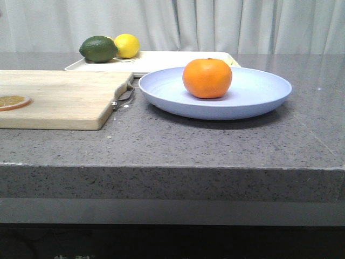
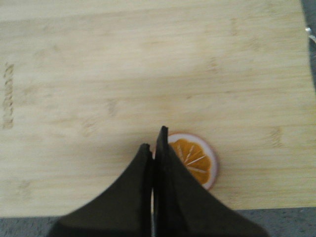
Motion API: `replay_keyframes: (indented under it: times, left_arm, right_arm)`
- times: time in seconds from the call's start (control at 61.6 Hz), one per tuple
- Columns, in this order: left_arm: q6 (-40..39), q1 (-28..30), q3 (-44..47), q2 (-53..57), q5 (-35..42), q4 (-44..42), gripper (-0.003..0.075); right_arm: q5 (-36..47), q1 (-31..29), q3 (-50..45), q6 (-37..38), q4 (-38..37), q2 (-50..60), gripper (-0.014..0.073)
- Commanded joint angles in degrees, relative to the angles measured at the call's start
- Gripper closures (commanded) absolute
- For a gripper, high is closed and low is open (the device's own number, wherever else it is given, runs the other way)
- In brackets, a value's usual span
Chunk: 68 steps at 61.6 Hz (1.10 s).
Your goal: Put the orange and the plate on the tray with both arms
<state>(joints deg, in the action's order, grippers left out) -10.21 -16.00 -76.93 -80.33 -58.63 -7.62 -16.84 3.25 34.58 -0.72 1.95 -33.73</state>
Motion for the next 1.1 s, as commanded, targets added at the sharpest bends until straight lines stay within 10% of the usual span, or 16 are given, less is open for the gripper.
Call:
replay_keyframes:
  times: [0.0, 0.536, 1.088]
  left_arm:
    - [-1.36, 2.67, 5.70, 6.49, 5.98, 0.32, 0.0738]
    - [-1.47, 8.87, 41.98, 45.91, 24.95, 0.75, 0.0738]
    - [-0.11, 8.87, 54.32, 74.33, 35.85, 1.16, 0.0738]
  right_arm:
    - [4.15, -0.35, 2.29, -0.35, -0.09, -0.36, -0.0048]
    - [4.08, -0.35, 2.29, -0.35, -0.09, -0.36, -0.0048]
    - [3.80, -0.30, 2.35, -0.35, 2.53, -6.02, -0.0048]
